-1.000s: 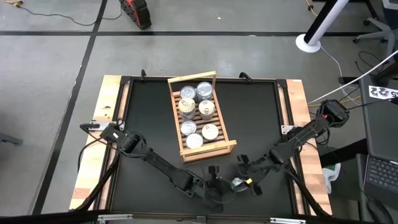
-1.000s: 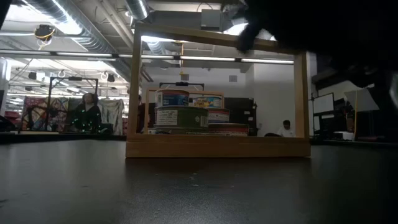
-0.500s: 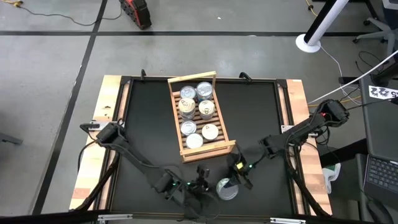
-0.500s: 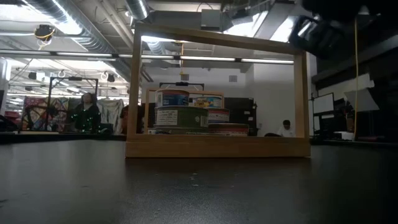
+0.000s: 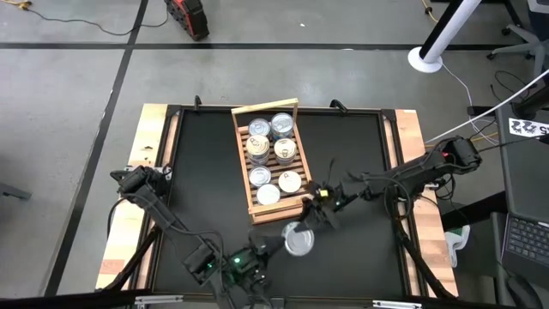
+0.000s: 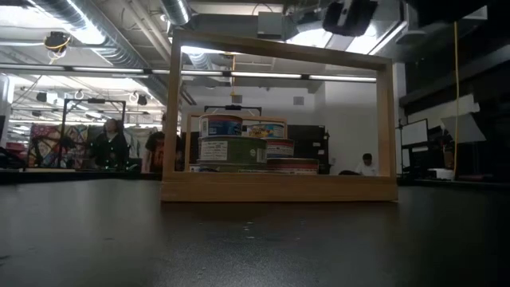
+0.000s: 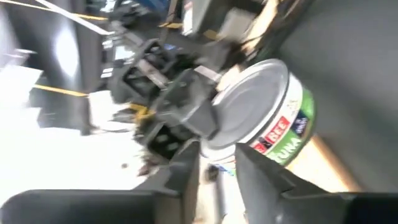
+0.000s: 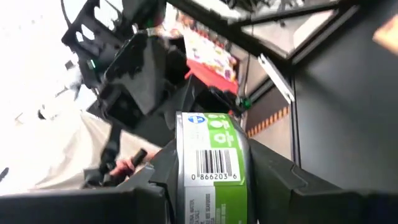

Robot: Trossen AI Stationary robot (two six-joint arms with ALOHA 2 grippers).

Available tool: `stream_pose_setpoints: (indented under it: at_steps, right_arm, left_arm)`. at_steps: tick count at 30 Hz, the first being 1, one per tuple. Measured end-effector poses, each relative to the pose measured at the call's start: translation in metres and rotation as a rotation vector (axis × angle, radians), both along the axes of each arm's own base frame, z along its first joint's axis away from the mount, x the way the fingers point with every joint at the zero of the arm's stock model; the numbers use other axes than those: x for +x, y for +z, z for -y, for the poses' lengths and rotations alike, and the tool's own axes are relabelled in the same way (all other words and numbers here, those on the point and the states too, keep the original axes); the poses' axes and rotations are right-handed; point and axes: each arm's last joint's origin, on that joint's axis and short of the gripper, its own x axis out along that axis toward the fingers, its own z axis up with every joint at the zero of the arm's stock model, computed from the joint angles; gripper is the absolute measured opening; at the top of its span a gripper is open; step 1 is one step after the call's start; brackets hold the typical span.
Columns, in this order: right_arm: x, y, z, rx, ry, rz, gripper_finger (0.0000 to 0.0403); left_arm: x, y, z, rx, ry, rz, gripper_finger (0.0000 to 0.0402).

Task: Stack canned seafood by type on shelf
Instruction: Stack the green tuna can on top of the other green tuna can on the shelf

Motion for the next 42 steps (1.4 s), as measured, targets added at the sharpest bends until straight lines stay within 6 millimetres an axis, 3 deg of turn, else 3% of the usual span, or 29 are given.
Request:
stream_pose_setpoints:
  at_steps: [6,12,27,39,42]
  right_arm:
    - [0.006,0.009,0.024,0.052,-0.108,0.077,0.0135]
    - [0.008,0.012,0.041,0.103,-0.161,0.074,0.0135]
    - [0.009,0.012,0.044,0.118,-0.148,0.062,0.0134]
    - [0.009,0.012,0.044,0.118,-0.148,0.062,0.0134]
    - [0.009,0.012,0.044,0.117,-0.147,0.063,0.0134]
  left_arm:
    - [-0.007,0.002,0.004,0.196,0.044,-0.046,0.0177]
    - [-0.010,-0.003,0.003,0.380,0.016,-0.175,0.0218]
    - [-0.009,-0.010,-0.014,0.550,0.051,-0.322,0.0223]
    - [0.005,-0.011,-0.033,0.543,0.120,-0.330,0.0223]
    - [0.006,-0.010,-0.035,0.530,0.127,-0.321,0.0206]
